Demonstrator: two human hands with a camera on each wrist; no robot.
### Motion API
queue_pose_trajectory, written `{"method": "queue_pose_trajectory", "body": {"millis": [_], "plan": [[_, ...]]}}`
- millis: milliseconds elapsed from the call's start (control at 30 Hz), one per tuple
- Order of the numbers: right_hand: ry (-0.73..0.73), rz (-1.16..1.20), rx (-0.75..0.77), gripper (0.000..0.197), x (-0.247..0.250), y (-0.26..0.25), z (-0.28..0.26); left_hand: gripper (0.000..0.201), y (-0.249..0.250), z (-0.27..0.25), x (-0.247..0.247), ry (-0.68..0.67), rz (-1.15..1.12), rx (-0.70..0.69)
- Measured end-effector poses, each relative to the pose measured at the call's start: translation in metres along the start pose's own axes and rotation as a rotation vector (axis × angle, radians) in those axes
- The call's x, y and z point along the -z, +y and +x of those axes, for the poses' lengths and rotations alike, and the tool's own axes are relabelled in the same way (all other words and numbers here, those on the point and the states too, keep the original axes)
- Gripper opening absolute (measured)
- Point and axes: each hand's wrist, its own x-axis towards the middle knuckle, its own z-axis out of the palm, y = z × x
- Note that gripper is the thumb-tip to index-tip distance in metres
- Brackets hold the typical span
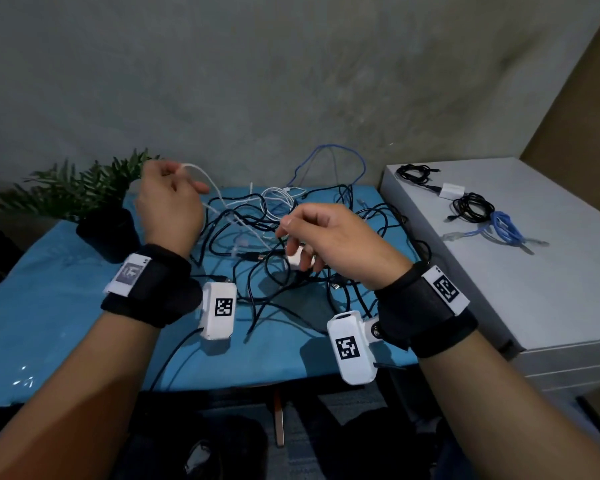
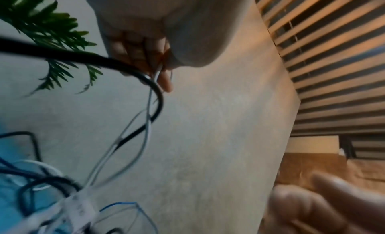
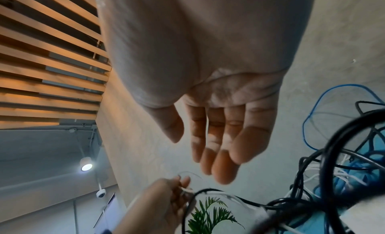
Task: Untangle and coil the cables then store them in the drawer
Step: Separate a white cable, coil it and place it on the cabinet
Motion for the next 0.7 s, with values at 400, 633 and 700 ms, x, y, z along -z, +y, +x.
{"method": "queue_pose_trajectory", "body": {"millis": [400,633,700], "plan": [[0.049,-0.038,0.117,0.081,-0.020,0.007,0.007,0.006,0.090,-0.028,0.035,-0.534,-0.560,-0.428],[0.067,0.216,0.190,0.023,-0.015,-0.009,0.012,0.012,0.094,-0.044,0.031,-0.717,-0.430,-0.469],[0.234,0.260,0.344,0.019,-0.007,-0.016,0.013,0.018,0.088,-0.036,0.032,-0.712,-0.370,-0.445]]}}
